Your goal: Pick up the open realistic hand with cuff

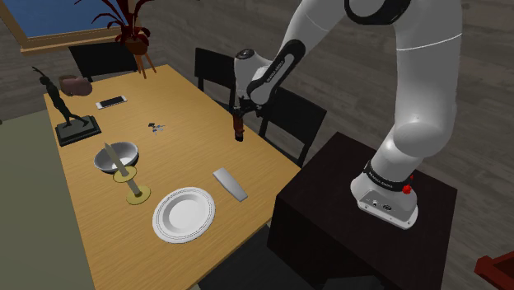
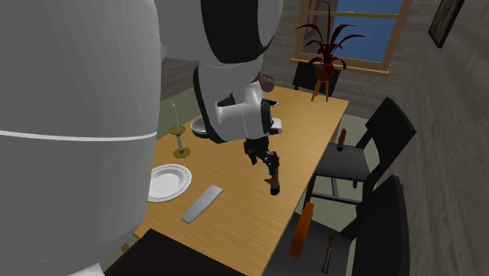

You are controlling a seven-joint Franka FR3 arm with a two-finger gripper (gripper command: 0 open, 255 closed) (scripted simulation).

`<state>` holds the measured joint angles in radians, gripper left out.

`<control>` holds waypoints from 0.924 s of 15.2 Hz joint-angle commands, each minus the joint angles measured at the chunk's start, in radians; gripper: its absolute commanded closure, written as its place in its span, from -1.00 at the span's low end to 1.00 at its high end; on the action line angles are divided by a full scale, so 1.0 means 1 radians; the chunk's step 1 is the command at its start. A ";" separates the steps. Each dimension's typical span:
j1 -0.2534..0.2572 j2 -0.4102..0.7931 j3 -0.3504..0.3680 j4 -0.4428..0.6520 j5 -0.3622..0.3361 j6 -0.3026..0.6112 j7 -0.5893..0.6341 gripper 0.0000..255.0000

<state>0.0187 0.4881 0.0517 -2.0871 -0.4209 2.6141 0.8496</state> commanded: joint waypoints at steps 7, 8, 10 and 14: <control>0.041 0.261 -0.062 0.258 -0.031 0.030 0.082 -1.00; 0.043 0.273 -0.065 0.263 -0.034 0.036 0.085 -1.00; 0.046 0.297 -0.070 0.273 -0.038 0.050 0.092 -1.00; 0.050 0.329 -0.076 0.288 -0.042 0.067 0.100 -1.00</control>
<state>0.0671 0.8123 -0.0236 -1.8015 -0.4623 2.6788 0.9475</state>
